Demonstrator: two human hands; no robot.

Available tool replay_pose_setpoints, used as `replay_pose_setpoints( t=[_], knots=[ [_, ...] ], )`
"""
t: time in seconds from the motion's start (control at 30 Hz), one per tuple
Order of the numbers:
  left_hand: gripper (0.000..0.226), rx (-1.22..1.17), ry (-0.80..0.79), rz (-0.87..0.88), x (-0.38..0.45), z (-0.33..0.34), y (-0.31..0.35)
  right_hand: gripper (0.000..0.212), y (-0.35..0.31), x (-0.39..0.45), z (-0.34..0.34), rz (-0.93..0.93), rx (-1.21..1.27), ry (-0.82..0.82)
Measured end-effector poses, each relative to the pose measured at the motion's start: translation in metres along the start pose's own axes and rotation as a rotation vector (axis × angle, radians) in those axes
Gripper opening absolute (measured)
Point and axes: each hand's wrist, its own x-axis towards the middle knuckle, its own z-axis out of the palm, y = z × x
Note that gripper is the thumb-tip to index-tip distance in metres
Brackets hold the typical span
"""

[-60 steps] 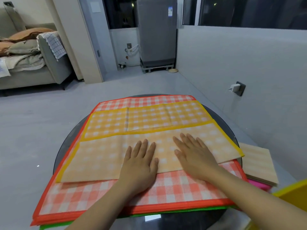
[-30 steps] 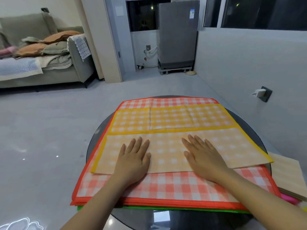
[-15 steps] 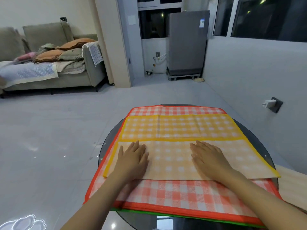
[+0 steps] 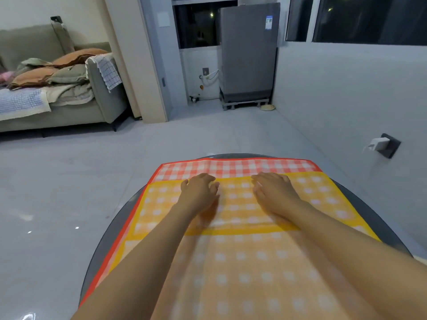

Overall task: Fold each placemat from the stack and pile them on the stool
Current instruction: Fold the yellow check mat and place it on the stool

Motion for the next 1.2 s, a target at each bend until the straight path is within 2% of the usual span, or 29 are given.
replay_pose_setpoints(
  t=[0.1, 0.2, 0.3, 0.4, 0.63, 0.73, 0.87, 0.97, 1.03, 1.2],
  knots=[
    [0.039, 0.034, 0.012, -0.018, 0.027, 0.013, -0.011, 0.040, 0.009, 0.024, 0.008, 0.039, 0.015, 0.018],
    [0.032, -0.002, 0.109, -0.019, 0.039, 0.020, -0.021, 0.032, 0.016, 0.039, 0.014, 0.093, 0.010, 0.061],
    [0.023, -0.068, 0.154, 0.008, 0.037, 0.022, -0.023, 0.018, 0.019, 0.040, 0.014, 0.134, 0.049, 0.084],
    [0.015, -0.118, 0.170, 0.032, 0.025, 0.016, -0.020, 0.013, 0.020, 0.031, 0.008, 0.116, 0.063, 0.074],
    [0.013, -0.169, 0.300, 0.136, -0.021, -0.051, 0.007, 0.011, 0.008, -0.010, -0.062, 0.051, 0.161, 0.223],
    [0.013, -0.122, 0.325, 0.170, -0.054, -0.087, 0.020, 0.012, -0.002, -0.040, -0.101, -0.006, 0.148, 0.233],
    [0.009, -0.132, 0.237, 0.196, -0.109, -0.122, 0.031, 0.011, -0.017, -0.091, -0.141, -0.077, 0.104, 0.165],
    [0.011, -0.132, 0.147, 0.209, -0.155, -0.133, 0.033, 0.019, -0.026, -0.137, -0.156, -0.108, 0.179, 0.063],
    [0.014, -0.136, 0.095, 0.205, -0.184, -0.130, 0.032, 0.023, -0.032, -0.166, -0.156, -0.118, 0.213, 0.012],
    [0.015, -0.159, -0.016, 0.179, -0.236, -0.093, 0.020, 0.018, -0.038, -0.219, -0.123, -0.122, 0.233, -0.091]
  ],
)
